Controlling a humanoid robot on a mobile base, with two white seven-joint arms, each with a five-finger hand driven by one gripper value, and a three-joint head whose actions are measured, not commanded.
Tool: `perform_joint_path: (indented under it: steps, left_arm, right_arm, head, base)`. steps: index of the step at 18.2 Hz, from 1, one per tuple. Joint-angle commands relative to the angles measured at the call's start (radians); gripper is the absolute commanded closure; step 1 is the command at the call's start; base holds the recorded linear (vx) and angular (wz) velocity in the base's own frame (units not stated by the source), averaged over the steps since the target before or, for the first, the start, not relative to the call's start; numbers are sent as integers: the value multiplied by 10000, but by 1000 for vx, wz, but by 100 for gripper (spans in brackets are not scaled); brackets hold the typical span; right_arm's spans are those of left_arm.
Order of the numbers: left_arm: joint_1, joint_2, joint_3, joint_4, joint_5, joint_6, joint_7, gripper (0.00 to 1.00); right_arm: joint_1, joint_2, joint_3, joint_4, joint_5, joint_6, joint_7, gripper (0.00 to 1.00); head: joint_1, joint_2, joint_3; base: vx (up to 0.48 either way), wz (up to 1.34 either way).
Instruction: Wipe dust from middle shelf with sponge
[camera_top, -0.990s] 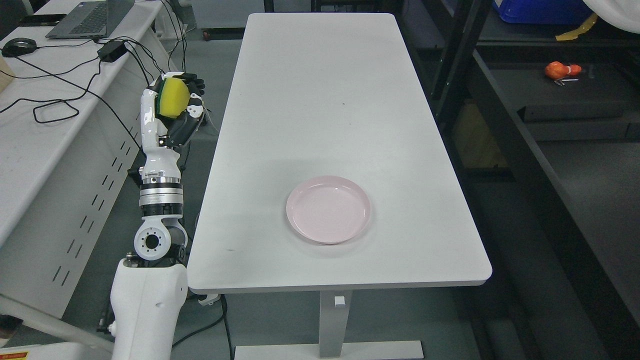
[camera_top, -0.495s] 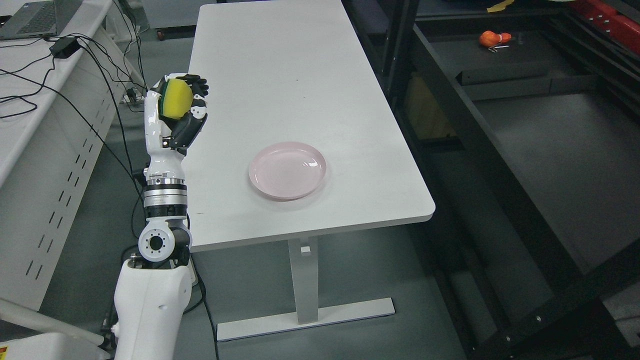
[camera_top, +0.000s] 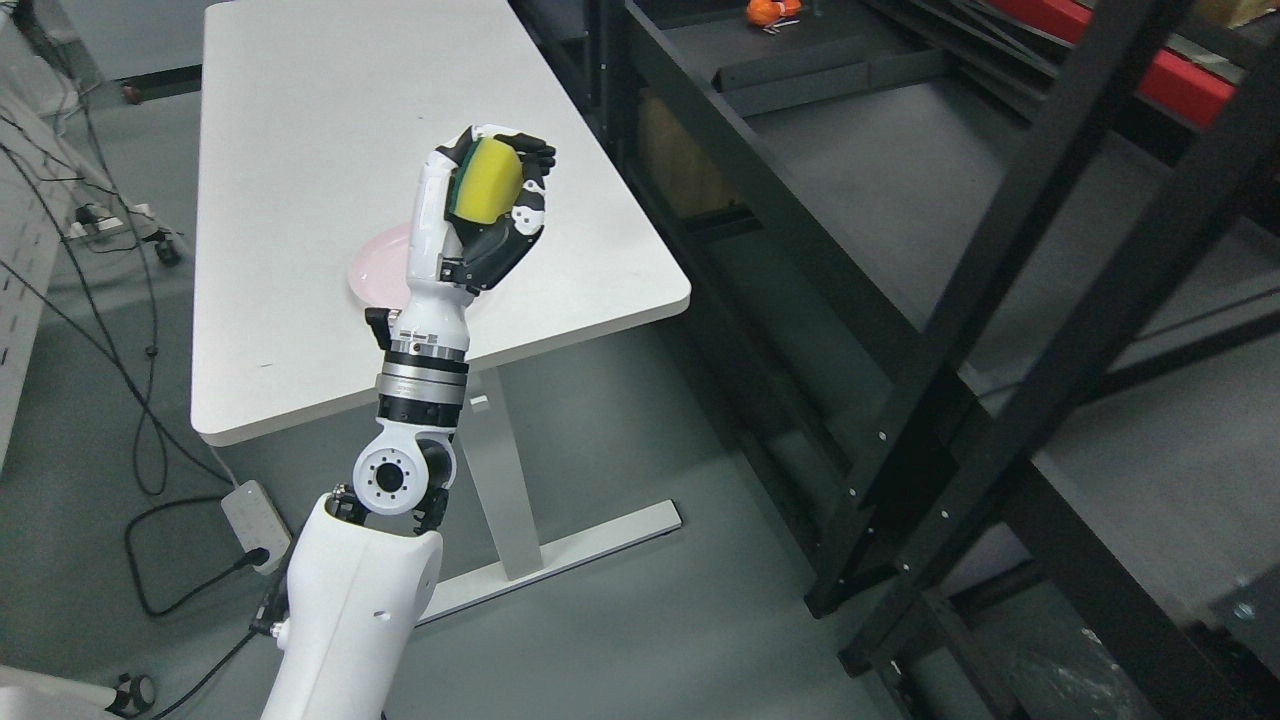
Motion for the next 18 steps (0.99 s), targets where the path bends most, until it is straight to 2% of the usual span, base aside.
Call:
perform_joint_path:
  steps: [1, 4, 7, 11, 14, 16, 18]
  left_arm:
    - [-1280, 174, -3071, -384, -886, 21, -407, 100]
    - [-2154, 174, -4130, -292, -1347, 173, -546, 100]
    - [-3411, 174, -4638, -246, -2037, 679, -685, 100]
    - [-6093, 174, -4930, -123, -2667, 1721, -700, 100]
    - [-7858, 174, -5755, -47, -2744, 2091, -700, 100]
    - [-8657, 174, -6582, -16, -2912, 2198, -685, 100]
    - [-8830, 174, -7122, 15, -3539, 2245, -685, 100]
  right_arm:
    - [-3, -175, 0, -175, 0, 6, -8, 0]
    - [-3, -175, 0, -175, 0, 6, -8, 0]
    - [-3, -175, 0, -175, 0, 6, -8, 0]
    - [-3, -175, 0, -175, 0, 6, -8, 0]
    - [-3, -175, 0, -175, 0, 6, -8, 0]
    - [-3, -175, 0, -175, 0, 6, -8, 0]
    - [-3, -175, 0, -175, 0, 6, -8, 0]
  head:
    - [0, 0, 0]
    - [0, 0, 0]
    - [0, 0, 0]
    - [0, 0, 0]
    - [0, 0, 0]
    - [0, 0, 0]
    - [0, 0, 0]
  base:
    - [-308, -551]
    - [-260, -570]
    - [-238, -673]
    - [-223, -702]
    - [-178, -696]
    - [-151, -726]
    - [-108, -750]
